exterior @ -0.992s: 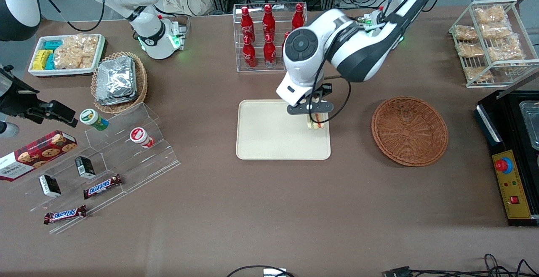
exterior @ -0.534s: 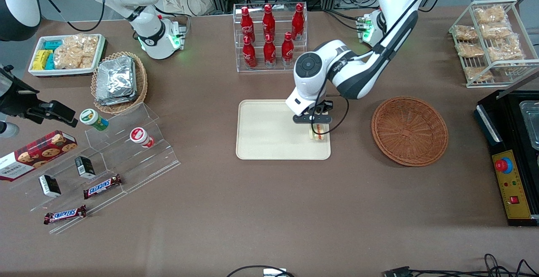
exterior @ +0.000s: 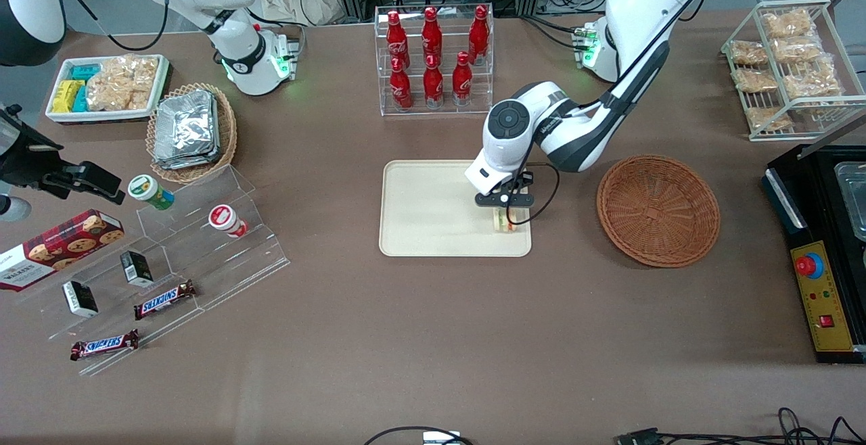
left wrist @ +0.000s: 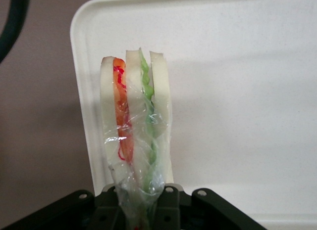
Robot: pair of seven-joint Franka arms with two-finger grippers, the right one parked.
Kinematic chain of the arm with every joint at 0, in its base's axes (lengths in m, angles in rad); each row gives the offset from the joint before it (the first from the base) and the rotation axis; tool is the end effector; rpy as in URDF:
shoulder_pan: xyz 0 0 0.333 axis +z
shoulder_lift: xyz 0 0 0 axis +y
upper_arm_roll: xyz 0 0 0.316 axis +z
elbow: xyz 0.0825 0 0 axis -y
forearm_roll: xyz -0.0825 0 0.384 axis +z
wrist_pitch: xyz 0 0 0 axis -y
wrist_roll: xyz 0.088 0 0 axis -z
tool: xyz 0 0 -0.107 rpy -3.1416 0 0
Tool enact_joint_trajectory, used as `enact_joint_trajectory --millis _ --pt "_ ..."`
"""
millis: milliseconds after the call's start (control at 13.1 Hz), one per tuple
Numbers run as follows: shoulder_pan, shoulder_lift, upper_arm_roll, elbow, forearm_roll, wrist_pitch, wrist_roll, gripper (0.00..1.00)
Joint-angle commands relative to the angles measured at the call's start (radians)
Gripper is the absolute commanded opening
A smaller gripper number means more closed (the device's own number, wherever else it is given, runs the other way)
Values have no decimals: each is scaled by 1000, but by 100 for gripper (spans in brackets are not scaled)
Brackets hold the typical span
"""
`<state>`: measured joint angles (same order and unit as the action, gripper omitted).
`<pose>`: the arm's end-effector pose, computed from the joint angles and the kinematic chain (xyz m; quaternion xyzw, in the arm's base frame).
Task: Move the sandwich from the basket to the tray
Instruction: 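Carry the sandwich over the cream tray and lower it, then open the left gripper to release the sandwich and raise it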
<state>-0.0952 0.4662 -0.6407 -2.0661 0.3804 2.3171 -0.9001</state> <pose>0.4357 -0.3795 0.2371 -0.9983 0.0368 0.0350 0.0297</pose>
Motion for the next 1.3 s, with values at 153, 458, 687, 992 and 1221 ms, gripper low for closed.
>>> enact_joint_trajectory --millis 153,458,687,992,1221 --pt "0 14 18 -22 17 51 -6 69" --pt "2 15 18 -20 15 50 -6 100" --pt "2 14 18 -19 15 45 -6 100" --pt "6 6 18 -17 9 36 -8 100" --pt "5 -6 13 47 -6 -24 -6 100"
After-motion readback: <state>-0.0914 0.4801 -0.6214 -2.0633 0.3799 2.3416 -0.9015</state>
